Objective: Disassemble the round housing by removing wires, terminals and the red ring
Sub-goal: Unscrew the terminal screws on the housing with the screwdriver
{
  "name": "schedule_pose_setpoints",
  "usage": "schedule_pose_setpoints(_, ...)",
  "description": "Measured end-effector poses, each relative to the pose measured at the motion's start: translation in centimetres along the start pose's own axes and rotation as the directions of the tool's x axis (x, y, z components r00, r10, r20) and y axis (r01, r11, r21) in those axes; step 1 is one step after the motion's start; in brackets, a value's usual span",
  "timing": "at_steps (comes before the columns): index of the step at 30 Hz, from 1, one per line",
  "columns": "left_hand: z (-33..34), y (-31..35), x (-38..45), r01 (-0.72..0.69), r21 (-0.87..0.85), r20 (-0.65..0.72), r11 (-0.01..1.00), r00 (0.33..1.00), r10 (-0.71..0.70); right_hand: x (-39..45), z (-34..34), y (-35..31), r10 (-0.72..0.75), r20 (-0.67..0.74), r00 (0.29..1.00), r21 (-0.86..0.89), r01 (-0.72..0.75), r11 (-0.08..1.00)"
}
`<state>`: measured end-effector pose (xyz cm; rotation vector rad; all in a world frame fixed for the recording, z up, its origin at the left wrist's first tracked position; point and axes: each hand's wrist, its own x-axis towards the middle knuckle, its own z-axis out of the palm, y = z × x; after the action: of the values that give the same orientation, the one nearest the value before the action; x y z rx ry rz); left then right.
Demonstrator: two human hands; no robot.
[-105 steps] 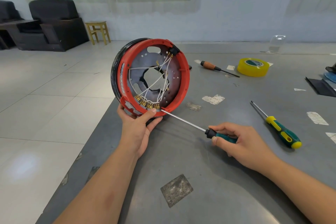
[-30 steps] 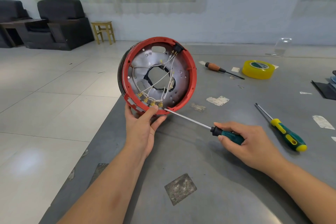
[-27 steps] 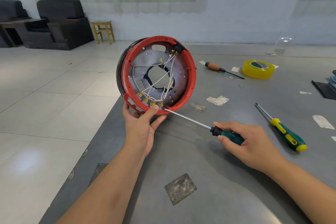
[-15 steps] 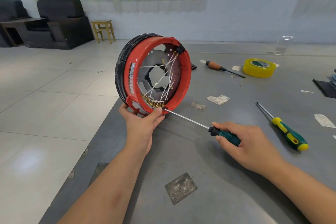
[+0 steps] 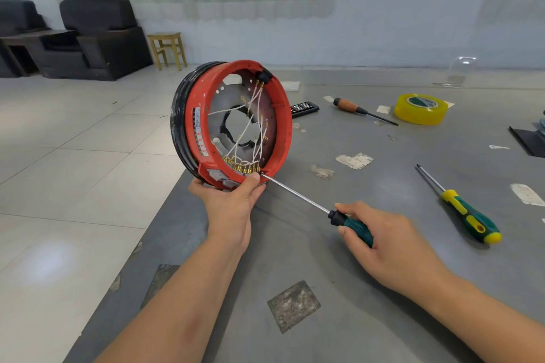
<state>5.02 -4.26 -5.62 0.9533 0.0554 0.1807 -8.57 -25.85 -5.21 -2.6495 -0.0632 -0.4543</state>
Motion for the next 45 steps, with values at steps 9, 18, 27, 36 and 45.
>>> schedule_pose_setpoints(9,0.3,0.0,-0.2,0.004,-0.042,-0.053,0.999,0.999,-0.007,-0.3,0.9,-1.2,0.034,0.003,0.999,0.012,-0.034,0.999)
schedule_pose_setpoints(18,0.6,0.1,0.0,0.003,-0.073,-0.096,0.997,0.995,-0.010,-0.3,2.0,-1.4,0.033,0.030,0.999,0.220,-0.039,0.975)
schedule_pose_setpoints(27,0.2,0.3,0.2,0.040,-0.076,-0.088,0.996,0.995,-0.046,0.1,0.8,-0.9,0.061,-0.018,0.998,0.187,-0.057,0.981)
schedule_pose_setpoints(36,-1.2,0.8,1.2,0.127,-0.049,0.000,0.991,0.992,-0.127,0.8,-0.8,1.5,0.015,-0.072,0.997,0.118,-0.007,0.993)
schedule_pose_setpoints(45,-1.6,1.5,1.8,0.249,0.024,0.178,0.968,0.952,-0.250,1.9,-1.7,3.9,0.017,-0.032,0.999,0.318,-0.006,0.948)
